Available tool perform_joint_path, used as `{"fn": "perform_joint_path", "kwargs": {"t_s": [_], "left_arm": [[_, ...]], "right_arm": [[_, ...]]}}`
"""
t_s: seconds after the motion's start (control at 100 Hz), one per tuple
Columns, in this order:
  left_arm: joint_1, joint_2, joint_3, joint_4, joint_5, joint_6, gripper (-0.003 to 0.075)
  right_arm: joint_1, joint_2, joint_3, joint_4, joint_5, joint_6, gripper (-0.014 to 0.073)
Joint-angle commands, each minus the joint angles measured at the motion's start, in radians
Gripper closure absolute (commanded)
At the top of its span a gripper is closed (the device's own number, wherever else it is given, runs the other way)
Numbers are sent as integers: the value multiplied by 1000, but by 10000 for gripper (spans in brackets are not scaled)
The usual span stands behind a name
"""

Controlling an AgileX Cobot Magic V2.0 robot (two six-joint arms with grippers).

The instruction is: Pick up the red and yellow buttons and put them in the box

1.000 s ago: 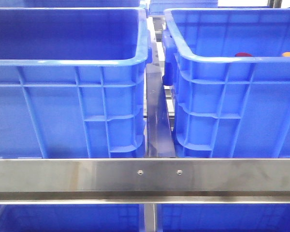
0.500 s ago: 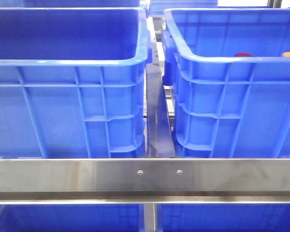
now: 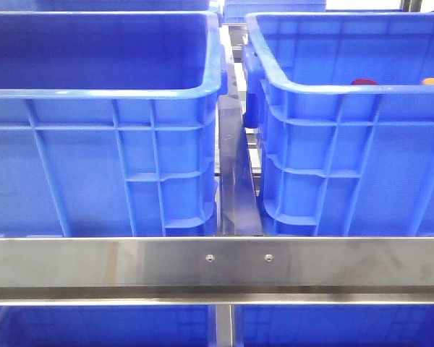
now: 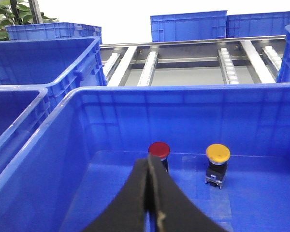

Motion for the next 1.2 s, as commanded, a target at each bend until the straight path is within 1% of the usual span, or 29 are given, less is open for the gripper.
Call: {"fn": "perform_joint_path", "kwargs": {"t_s": [0.0, 0.46, 0.56, 0.63, 0.72, 0.73, 0.74, 0.75, 0.79, 0.89, 0.98, 1.01, 1.12, 1.17, 1.19], "left_arm": [[1, -32, 40, -7, -83, -2, 739], [1, -32, 40, -7, -83, -2, 739], [1, -32, 40, -7, -83, -2, 739], [1, -32, 40, -7, -83, -2, 739], [1, -32, 40, -7, -83, -2, 739], [1, -32, 40, -7, -83, -2, 739], [1, -32, 40, -7, -83, -2, 739], [1, -32, 40, -7, -83, -2, 739], [1, -32, 40, -7, -83, -2, 739], [1, -32, 40, -7, -83, -2, 739], [1, -32, 40, -7, -83, -2, 739], [1, -32, 40, -7, -83, -2, 739], [1, -32, 40, -7, -83, -2, 739], [1, -32, 40, -7, -83, -2, 739], [1, -32, 40, -7, -83, -2, 739]], "right_arm": [[-5, -4, -27, 46, 33, -10, 709], [-5, -4, -27, 50, 45, -10, 709], [-5, -4, -31, -5, 45, 39, 709], [-5, -10, -36, -88, 44, 115, 709], [-5, -24, -46, -243, 36, 237, 709], [-5, -27, -47, -269, 35, 261, 709], [-5, -29, -47, -269, 35, 274, 709], [-5, -31, -51, -310, 32, 300, 709], [-5, -40, -57, -381, 24, 367, 709], [-5, -69, -69, -588, -18, 583, 709], [-2, -100, -69, -745, -49, 772, 709], [2, -111, -69, -801, -55, 814, 709], [44, -157, -69, -1059, -76, 1046, 709], [71, -172, -69, -1198, -87, 1150, 709], [79, -176, -69, -1233, -90, 1181, 709]]}}
